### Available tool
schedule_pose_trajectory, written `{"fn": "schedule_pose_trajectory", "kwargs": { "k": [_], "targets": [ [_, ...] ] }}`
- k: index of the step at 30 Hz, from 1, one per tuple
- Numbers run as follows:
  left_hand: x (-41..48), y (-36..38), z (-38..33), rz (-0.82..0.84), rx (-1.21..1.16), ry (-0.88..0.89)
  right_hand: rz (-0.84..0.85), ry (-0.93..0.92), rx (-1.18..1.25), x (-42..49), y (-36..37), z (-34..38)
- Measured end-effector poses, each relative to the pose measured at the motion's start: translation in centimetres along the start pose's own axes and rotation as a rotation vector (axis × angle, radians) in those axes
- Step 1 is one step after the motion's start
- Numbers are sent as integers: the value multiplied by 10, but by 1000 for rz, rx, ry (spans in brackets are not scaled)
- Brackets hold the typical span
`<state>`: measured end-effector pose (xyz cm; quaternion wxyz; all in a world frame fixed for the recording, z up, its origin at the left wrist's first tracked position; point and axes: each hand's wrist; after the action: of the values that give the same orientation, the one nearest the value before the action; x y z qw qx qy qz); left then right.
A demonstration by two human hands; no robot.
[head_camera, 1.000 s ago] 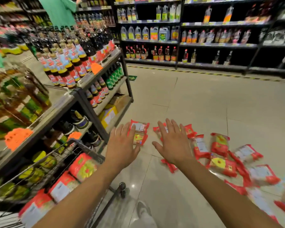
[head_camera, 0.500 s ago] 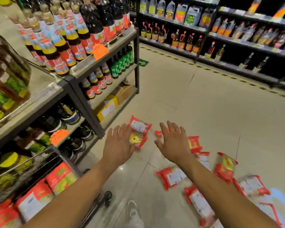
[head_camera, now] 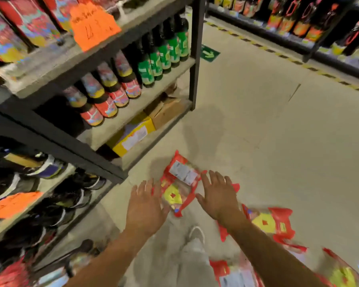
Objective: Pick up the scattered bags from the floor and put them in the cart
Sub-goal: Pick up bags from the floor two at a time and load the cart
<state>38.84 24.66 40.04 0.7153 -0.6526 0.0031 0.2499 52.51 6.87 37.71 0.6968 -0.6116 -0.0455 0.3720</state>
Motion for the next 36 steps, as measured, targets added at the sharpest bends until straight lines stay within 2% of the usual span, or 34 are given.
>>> {"fn": "schedule_pose_trajectory", "kwargs": {
  "k": [4,9,11,13,16,19,20,22,24,28,32,36],
  "targets": [
    [98,130,-24,75,-225,-153,40,-15,-2,119,110,-46],
    [177,317,-42,294,-620,-531,141,34,102,250,248,-85],
    [191,389,-41,347,-844,-703,179,83,176,299,293,-95],
    [202,450,-38,333,-1078,-899,203,119,219,345,330,-106],
    [227,504,-45,355,-1405,-1089,220,205,317,400,367,-123],
    [251,529,-52,373,-1552,-1114,306,301,612,422,375,-131],
    [256,536,-53,348,-1593,-1111,344,292,644,422,376,-129],
    [254,542,-53,311,-1633,-1127,354,313,720,409,374,-122],
    [244,536,-52,277,-1627,-1174,276,347,722,396,375,-116],
    [204,475,-35,165,-1620,-1209,135,274,673,339,334,-92],
    [142,360,6,63,-1575,-1218,44,226,723,257,225,-55],
    [62,196,49,-46,-1528,-1191,21,245,863,157,72,-8]
  ]
}}
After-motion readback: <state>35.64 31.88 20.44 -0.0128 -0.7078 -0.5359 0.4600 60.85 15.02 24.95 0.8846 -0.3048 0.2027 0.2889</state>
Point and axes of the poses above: each hand's wrist, its own x-axis towards the middle knuckle, its own y-axis out of the palm, z = x × y, and after that the axes turned 10 degrees about x, right-handed
